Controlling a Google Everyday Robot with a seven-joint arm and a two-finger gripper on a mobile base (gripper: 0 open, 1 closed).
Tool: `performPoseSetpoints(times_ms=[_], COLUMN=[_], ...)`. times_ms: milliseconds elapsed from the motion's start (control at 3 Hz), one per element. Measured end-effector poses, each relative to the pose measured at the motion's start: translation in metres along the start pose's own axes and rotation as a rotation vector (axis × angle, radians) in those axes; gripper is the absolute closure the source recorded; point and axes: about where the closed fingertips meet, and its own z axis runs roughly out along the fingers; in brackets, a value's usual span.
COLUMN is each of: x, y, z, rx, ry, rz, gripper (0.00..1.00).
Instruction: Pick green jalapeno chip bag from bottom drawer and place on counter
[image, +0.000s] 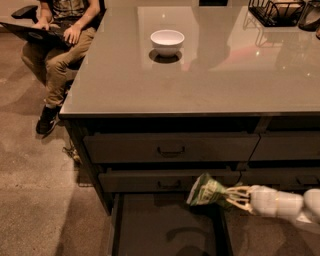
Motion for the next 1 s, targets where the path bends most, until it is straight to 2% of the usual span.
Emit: performPoseSetpoints(times_ms=[333,667,1000], x=[-0.075,-0.075,-0.099], y=[-0.044,-0.044,-0.072], z=[-0.048,-0.048,-0.061], rx=[0.071,0.071,0.137], ry=[-0.039,-0.039,-0.086], rz=[-0.149,-0.149,-0.211], gripper=[1.0,1.0,1.0])
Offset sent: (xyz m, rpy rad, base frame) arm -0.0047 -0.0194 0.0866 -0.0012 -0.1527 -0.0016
